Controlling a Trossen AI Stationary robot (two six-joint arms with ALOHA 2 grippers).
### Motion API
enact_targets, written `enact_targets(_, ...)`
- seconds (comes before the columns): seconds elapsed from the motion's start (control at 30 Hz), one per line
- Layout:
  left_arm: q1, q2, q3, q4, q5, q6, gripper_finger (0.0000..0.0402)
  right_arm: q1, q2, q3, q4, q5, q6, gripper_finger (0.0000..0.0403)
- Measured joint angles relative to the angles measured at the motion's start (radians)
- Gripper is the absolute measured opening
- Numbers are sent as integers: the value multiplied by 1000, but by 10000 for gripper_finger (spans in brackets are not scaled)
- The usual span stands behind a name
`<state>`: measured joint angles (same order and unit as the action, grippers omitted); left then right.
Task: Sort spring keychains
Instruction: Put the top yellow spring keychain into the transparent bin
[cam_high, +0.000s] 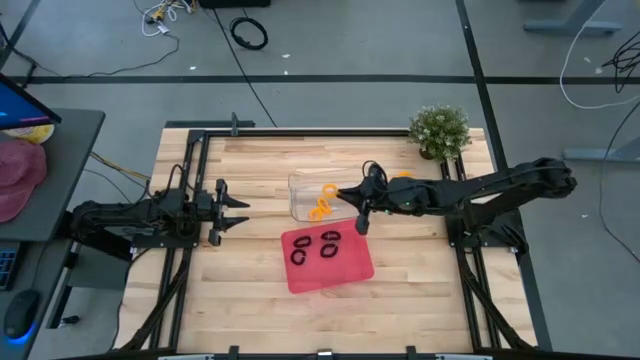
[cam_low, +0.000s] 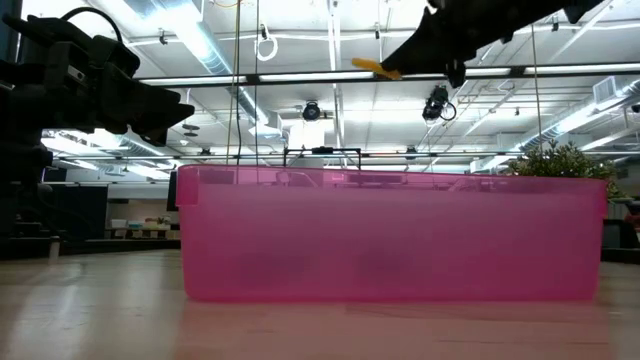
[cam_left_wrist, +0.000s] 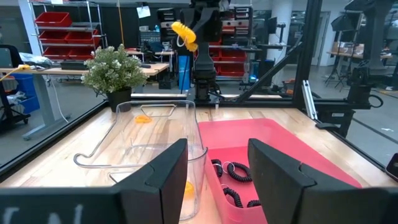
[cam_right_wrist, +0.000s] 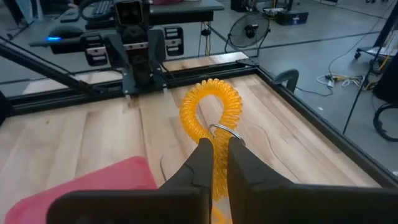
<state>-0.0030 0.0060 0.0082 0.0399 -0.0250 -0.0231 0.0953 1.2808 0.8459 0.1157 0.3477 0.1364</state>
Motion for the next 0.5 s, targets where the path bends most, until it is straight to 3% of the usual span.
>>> enact_targets(0.5, 0, 0, 0, 0, 0, 0, 172, -25, 93, 0, 67, 3, -14, 15)
